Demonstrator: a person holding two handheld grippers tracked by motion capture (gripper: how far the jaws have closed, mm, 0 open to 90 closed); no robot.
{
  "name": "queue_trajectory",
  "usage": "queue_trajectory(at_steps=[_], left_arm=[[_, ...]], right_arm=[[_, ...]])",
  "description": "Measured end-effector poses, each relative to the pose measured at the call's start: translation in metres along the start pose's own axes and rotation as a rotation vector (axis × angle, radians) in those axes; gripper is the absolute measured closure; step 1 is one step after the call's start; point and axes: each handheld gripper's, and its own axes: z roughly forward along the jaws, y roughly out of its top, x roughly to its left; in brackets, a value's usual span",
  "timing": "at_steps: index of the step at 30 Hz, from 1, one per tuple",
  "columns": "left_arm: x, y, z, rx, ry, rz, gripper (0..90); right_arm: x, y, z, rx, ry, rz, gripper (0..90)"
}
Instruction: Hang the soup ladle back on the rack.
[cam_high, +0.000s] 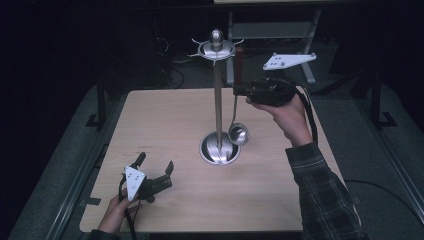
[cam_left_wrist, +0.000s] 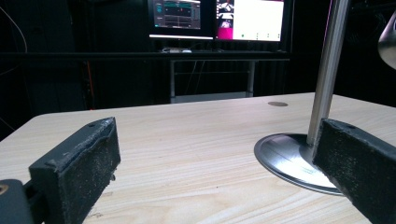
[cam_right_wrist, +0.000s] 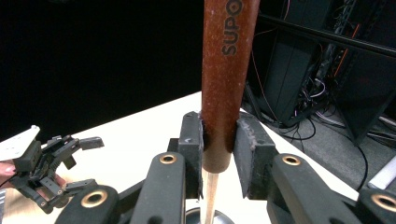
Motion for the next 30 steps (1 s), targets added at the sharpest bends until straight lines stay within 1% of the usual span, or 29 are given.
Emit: queue_trajectory(at_steps=[4,6,9,14,18,24,30], left_arm=[[0.000,0.000,0.000,-0.001,0.000,0.004,0.3],[0.000,0.000,0.000,-0.002,0.000,-0.002,0.2],[0.000,0.000,0.000,-0.001,0.000,-0.002,0.3],[0.000,0.000,0.000,-0.001,-0.001,0.001,0.2],[0.000,0.000,0.000,-0.001,-0.001,0.001,0.2],[0.000,0.000,0.000,0.000,-0.001,0.002,0.3],[0.000,0.000,0.000,-0.002,0.000,0.001,0.2]], right_arm=[[0.002,0.003,0.003,0.022,-0.005,-0.008,73.2],[0.002,0.002,0.005,0.034,-0.009,-0.012,73.1],[0.002,0.000,0.006,0.024,-0.008,-0.011,72.9],[0.003,-0.001,0.004,0.023,-0.008,-0.017,71.1],[0.003,-0.007,-0.002,0.022,-0.011,-0.019,65.9],[0.003,-0.019,-0.010,0.028,-0.014,-0.007,59.2],[0.000,-0.036,-0.018,0.036,-0.033,0.018,51.8]])
